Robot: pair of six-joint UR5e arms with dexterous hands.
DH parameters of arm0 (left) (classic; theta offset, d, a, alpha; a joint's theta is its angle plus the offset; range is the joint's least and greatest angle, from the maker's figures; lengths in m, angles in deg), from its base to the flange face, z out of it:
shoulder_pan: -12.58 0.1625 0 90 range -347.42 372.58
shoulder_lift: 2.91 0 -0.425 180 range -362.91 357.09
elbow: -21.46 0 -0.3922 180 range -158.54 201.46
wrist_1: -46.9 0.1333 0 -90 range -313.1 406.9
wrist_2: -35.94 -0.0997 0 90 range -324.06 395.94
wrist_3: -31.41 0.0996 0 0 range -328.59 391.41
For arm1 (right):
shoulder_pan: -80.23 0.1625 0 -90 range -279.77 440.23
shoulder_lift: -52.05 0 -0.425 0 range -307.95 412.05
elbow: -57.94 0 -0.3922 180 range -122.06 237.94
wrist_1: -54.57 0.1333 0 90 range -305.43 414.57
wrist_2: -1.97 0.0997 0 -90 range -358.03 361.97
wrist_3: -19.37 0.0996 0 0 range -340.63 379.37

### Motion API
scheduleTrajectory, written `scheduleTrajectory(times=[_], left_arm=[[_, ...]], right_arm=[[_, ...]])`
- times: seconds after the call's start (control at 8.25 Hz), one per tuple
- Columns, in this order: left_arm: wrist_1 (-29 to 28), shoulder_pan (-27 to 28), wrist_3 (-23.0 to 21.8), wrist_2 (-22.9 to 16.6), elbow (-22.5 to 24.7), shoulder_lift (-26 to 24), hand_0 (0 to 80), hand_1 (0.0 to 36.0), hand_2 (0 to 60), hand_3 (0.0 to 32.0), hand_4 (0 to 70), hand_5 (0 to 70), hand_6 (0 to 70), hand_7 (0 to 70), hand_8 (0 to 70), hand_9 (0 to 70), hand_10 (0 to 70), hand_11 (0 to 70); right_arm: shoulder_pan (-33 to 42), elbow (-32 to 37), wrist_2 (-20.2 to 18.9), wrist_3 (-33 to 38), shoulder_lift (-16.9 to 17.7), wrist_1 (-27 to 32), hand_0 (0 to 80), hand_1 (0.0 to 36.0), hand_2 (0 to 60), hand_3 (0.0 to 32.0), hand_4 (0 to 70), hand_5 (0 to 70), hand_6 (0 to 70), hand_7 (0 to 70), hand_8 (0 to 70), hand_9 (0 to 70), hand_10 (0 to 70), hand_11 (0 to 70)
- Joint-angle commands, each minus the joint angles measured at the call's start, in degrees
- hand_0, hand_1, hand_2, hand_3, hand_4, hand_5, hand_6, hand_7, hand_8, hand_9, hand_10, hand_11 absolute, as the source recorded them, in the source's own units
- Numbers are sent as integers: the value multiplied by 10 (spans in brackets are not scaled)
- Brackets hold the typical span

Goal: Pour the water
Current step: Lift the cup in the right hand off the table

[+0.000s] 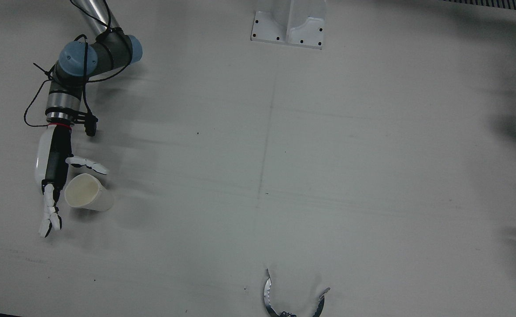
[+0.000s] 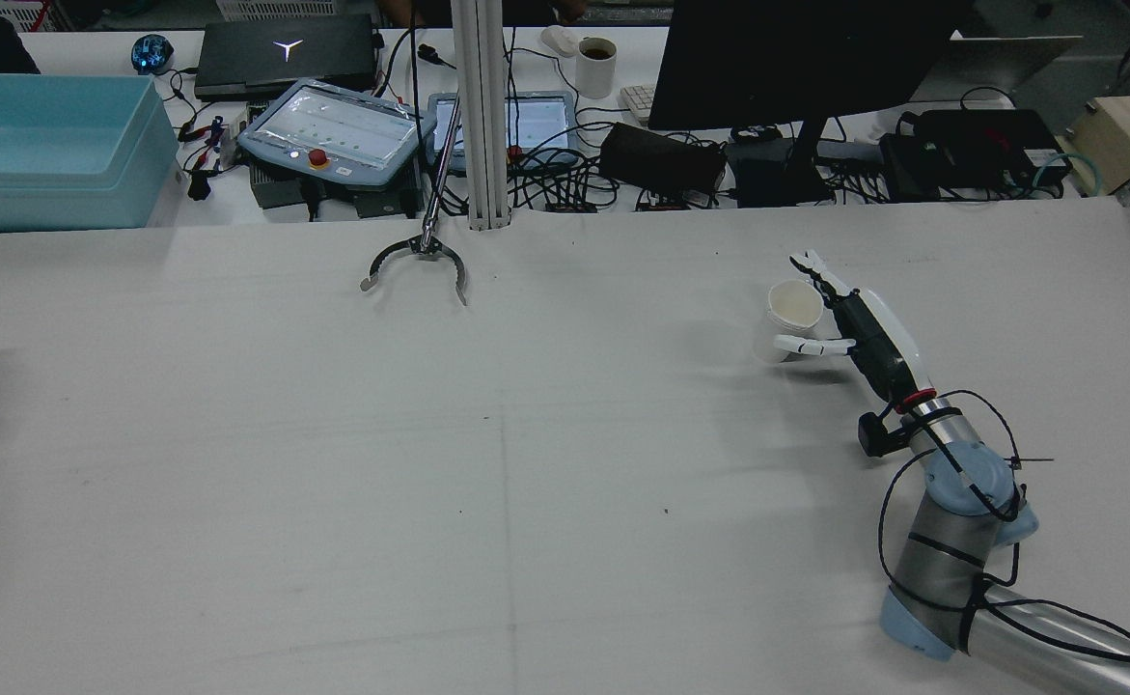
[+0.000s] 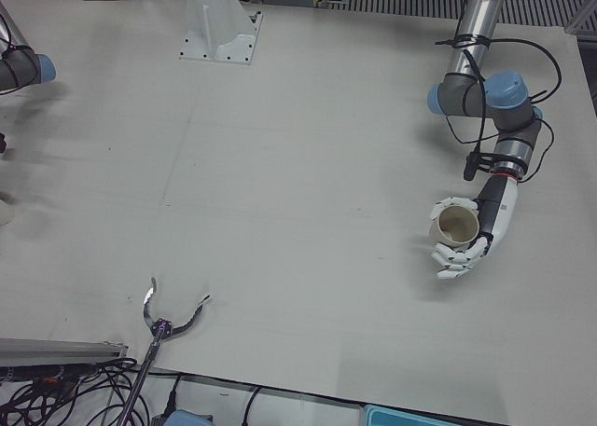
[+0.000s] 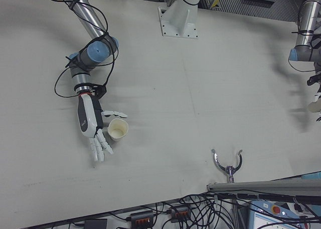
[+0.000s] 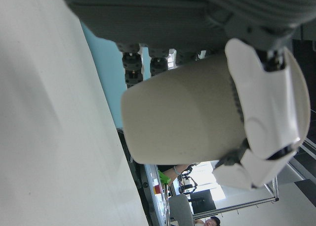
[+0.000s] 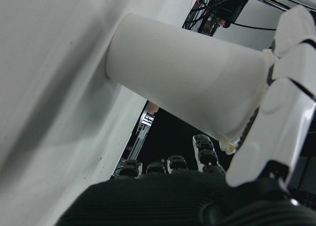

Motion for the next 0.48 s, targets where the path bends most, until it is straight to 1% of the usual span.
scheduleTrajectory(times=[0.0,0.12,0.24,0.36], left_arm=[[-1,0,1,0,-1,1,480,360,600,0,385,700,312,413,175,257,145,227],[-1,0,1,0,-1,0,481,360,600,0,384,700,312,411,175,257,145,227],[0,0,1,0,0,0,478,360,600,0,381,700,311,409,175,256,145,227],[0,0,1,0,-1,1,480,360,600,0,383,700,311,408,174,256,145,227]], right_arm=[[-2,30,1,-2,-24,0,468,144,160,0,161,239,49,25,0,0,34,61],[-7,30,1,-5,-25,0,469,144,158,0,168,257,48,27,0,0,39,67],[-11,29,1,-4,-25,0,469,144,160,0,177,259,47,26,0,0,41,70],[-11,29,1,-4,-25,0,470,141,169,0,232,289,42,21,0,0,43,71]])
